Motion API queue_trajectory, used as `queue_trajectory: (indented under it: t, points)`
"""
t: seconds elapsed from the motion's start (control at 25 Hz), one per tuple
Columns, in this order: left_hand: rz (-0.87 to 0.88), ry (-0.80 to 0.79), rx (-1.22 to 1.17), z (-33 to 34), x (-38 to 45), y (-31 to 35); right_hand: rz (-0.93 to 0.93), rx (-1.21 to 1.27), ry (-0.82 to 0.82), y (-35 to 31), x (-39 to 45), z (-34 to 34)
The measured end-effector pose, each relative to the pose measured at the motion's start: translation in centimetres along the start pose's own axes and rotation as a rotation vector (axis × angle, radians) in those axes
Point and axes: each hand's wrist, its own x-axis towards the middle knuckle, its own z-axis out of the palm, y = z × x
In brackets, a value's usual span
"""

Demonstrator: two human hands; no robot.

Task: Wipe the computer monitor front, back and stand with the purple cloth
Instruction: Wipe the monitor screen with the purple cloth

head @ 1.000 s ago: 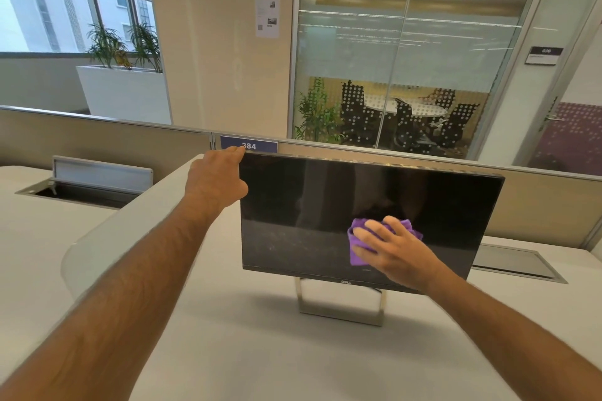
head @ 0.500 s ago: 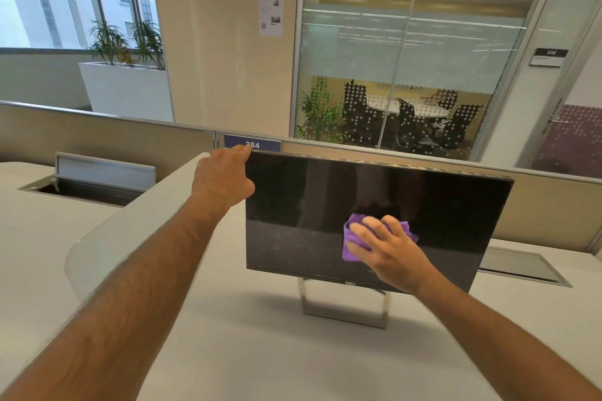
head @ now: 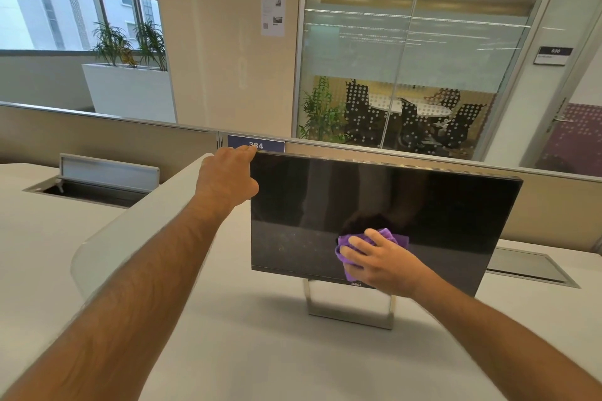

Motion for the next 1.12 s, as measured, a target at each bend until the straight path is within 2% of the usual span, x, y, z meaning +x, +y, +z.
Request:
queue_trajectory:
  t: [0.16, 0.2, 0.32, 0.36, 0.4, 0.52, 0.56, 0.72, 0.8, 0.92, 1.0, 1.08, 1.12]
  points:
    - [0.001, -0.002, -0.007, 0.1, 0.1, -0.1, 0.334, 0.109, 0.107, 1.0, 1.5, -0.9]
    - [0.001, -0.002, -0.01, 0.1, 0.1, -0.1, 0.311, 0.104, 0.108, 0.7, 1.7, -0.8]
    - [0.008, 0.005, -0.004, 0.1, 0.0, -0.2, -0.003, 0.024, -0.006, -0.4, 1.4, -0.4]
    - [0.01, 0.006, -0.006, 0.1, 0.0, -0.2, -0.031, 0.011, -0.014, -0.3, 1.4, -0.5]
    - [0.012, 0.009, -0.009, 0.1, 0.1, -0.2, 0.012, 0.011, 0.005, 0.1, 1.8, -0.7]
    - [0.014, 0.007, -0.015, 0.0, 0.1, -0.2, 0.321, 0.12, 0.152, 1.0, 3.2, -1.3]
    - [0.014, 0.006, -0.014, 0.0, 0.1, -0.2, 0.351, 0.135, 0.174, 0.9, 3.6, -1.3]
    - [0.018, 0.007, -0.014, 0.0, 0.0, -0.3, 0.006, 0.041, 0.025, -0.4, 3.4, -0.7]
    - [0.022, 0.008, -0.012, -0.1, -0.1, -0.3, 0.076, 0.038, 0.05, 0.0, 3.9, -0.9]
    - [0.023, 0.01, -0.012, -0.3, -0.1, -0.3, 0.341, 0.136, 0.169, 0.2, 5.1, -1.5]
    - [0.026, 0.004, -0.008, -0.3, -0.1, -0.3, 0.209, 0.081, 0.143, -0.4, 5.3, -1.1]
    - [0.03, 0.001, -0.008, -0.3, -0.1, -0.4, -0.026, 0.022, 0.013, -1.0, 5.0, -0.9]
    - [0.032, 0.001, -0.009, -0.2, -0.2, -0.4, -0.051, 0.01, -0.019, -0.8, 5.0, -1.1]
